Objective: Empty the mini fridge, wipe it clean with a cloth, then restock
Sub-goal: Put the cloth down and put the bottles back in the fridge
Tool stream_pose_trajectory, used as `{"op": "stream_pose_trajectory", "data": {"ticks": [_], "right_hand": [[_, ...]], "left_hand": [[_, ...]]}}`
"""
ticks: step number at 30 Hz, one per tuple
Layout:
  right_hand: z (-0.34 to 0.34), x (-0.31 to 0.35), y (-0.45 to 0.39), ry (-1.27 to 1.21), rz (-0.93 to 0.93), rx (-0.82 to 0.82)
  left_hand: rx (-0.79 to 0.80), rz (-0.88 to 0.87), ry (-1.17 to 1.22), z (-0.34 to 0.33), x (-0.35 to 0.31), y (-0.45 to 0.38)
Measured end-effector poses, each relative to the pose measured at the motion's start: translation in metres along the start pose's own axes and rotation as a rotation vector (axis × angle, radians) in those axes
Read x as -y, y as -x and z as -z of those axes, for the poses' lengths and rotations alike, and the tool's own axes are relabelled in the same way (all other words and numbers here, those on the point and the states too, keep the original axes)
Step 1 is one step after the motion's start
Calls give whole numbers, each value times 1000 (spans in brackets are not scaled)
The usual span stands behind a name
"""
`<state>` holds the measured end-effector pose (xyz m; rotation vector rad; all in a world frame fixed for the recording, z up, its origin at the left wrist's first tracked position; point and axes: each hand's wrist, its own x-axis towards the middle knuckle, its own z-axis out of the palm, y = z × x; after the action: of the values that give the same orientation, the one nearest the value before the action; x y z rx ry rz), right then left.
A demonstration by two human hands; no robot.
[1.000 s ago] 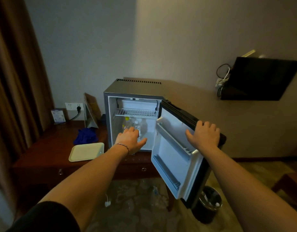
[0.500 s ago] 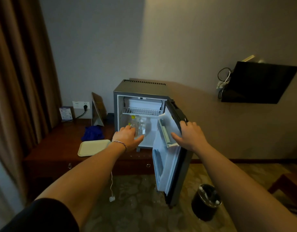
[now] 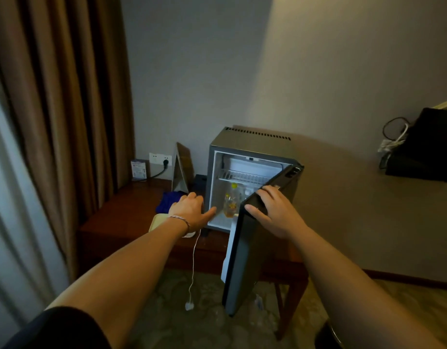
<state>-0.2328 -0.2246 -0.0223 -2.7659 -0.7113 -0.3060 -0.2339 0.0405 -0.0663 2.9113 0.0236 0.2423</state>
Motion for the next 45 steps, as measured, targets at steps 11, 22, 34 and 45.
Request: {"op": "stream_pose_trajectory", "data": {"ticks": [11, 22, 34, 45], "right_hand": [[-41, -28, -122, 86, 213, 6], [-77, -95, -196, 125, 81, -159], [-89, -97, -251, 153, -77, -76], [-103, -96, -273, 249, -144, -117]], "left_hand": [[-79, 156, 6, 12, 27, -87], [-235, 287, 206, 0, 18, -161], [-187, 235, 151, -8, -2, -221], [-23, 157, 50, -26, 17, -240]]}}
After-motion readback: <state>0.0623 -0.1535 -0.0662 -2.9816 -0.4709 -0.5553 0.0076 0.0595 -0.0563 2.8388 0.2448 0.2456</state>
